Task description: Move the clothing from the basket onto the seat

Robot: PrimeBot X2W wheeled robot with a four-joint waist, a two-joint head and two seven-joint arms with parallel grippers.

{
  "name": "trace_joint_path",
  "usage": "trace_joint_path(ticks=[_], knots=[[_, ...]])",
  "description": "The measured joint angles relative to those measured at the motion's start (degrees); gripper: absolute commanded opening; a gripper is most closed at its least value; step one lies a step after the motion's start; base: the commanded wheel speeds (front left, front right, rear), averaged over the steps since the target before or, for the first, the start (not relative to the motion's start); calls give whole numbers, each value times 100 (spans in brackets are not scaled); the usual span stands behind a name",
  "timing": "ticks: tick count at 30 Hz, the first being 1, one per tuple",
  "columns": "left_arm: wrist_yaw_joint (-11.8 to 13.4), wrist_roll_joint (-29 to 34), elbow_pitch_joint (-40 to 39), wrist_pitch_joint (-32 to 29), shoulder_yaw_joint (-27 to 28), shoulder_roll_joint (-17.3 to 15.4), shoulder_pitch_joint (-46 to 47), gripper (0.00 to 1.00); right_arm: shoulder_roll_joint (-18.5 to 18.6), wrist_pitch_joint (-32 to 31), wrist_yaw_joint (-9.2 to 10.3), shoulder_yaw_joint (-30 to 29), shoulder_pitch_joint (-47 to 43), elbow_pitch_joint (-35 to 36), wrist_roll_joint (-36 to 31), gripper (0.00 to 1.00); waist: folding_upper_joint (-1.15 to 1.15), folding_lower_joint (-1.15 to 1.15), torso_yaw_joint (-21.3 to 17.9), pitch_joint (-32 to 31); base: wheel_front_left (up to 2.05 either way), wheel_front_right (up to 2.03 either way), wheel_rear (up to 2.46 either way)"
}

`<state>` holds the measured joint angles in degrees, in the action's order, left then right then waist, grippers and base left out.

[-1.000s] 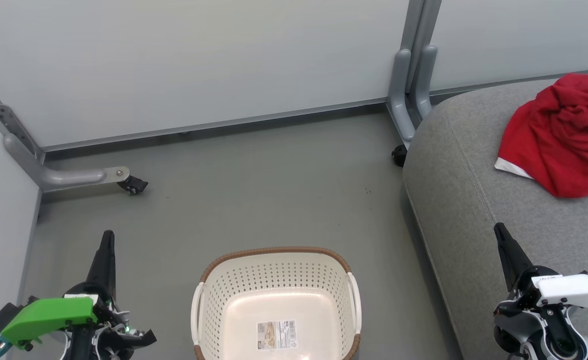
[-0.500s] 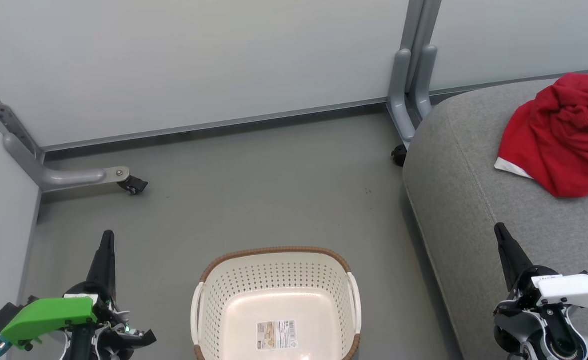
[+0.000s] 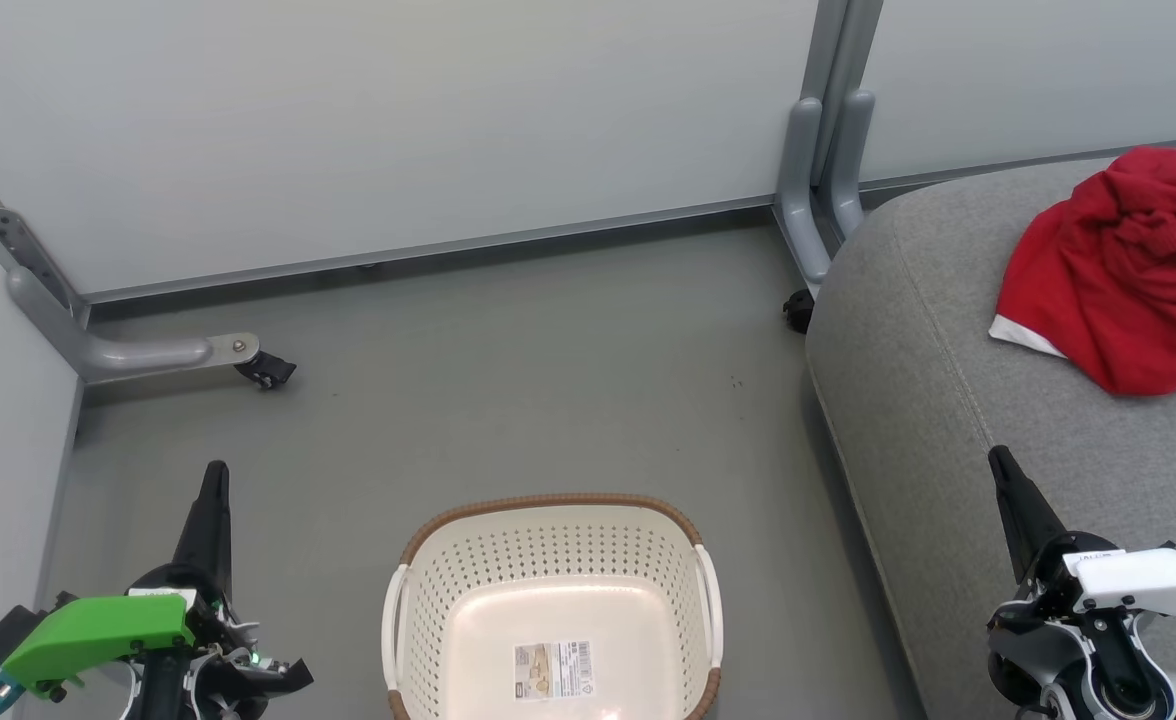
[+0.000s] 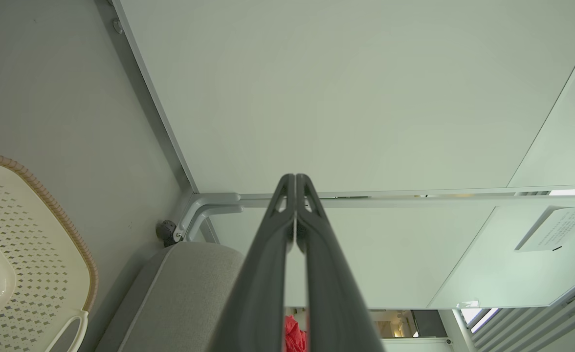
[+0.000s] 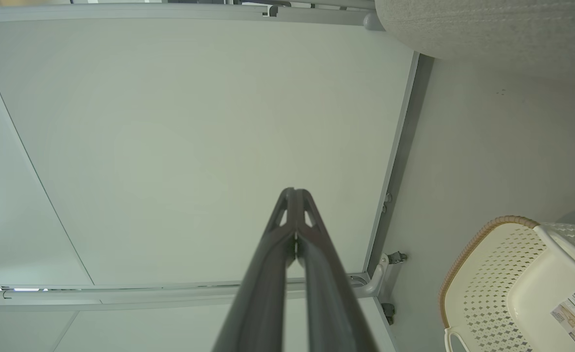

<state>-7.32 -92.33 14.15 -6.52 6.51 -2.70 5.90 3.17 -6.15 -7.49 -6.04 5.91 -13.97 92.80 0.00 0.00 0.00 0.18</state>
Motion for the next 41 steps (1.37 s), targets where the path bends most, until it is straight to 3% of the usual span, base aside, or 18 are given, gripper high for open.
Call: trace_joint_path(ticks=[41], knots=[[0,0,-1,0,0,0,0,0,-13,-15,0,-21,2,-1,-10,0,0,0,0,0,0,0,0]])
